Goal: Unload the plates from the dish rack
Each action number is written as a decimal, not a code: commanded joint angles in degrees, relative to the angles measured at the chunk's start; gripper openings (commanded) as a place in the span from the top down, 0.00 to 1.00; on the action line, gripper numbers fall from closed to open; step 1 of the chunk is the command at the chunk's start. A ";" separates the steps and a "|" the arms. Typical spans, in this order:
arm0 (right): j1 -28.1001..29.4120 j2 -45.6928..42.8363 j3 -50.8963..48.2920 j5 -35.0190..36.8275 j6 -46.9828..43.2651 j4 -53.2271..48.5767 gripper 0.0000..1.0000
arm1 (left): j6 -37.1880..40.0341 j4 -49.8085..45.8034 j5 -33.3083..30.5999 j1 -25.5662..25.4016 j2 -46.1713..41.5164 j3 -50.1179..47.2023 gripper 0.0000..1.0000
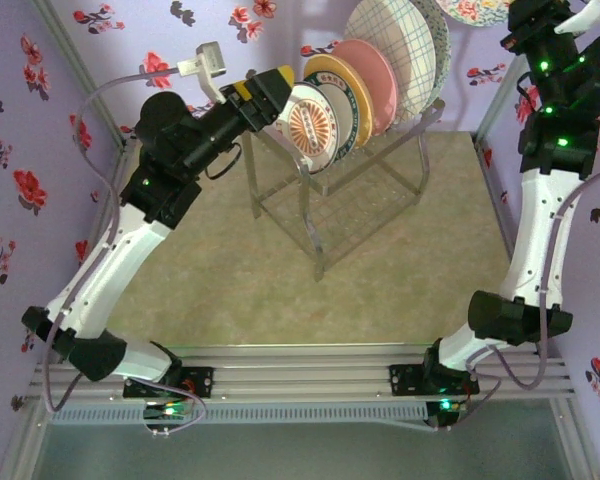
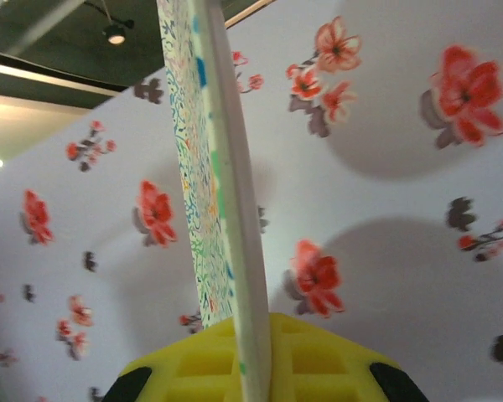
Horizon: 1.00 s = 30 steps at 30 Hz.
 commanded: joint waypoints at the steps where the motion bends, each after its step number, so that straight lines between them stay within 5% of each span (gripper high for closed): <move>1: 2.76 -0.23 5.05 -0.95 10.10 1.87 1.00 | -2.44 -2.37 2.21 -0.47 2.31 4.56 0.10; 11: 16.96 2.68 6.91 -2.62 21.98 0.40 1.00 | -9.20 -8.57 5.71 1.95 7.62 13.17 0.12; 18: 25.17 4.17 6.30 -2.10 24.35 -2.28 1.00 | -15.68 -3.07 6.89 6.19 7.71 13.12 0.14; 30: 31.72 7.45 6.57 -3.77 27.74 -1.86 1.00 | -22.62 1.82 8.57 12.04 8.65 12.15 0.21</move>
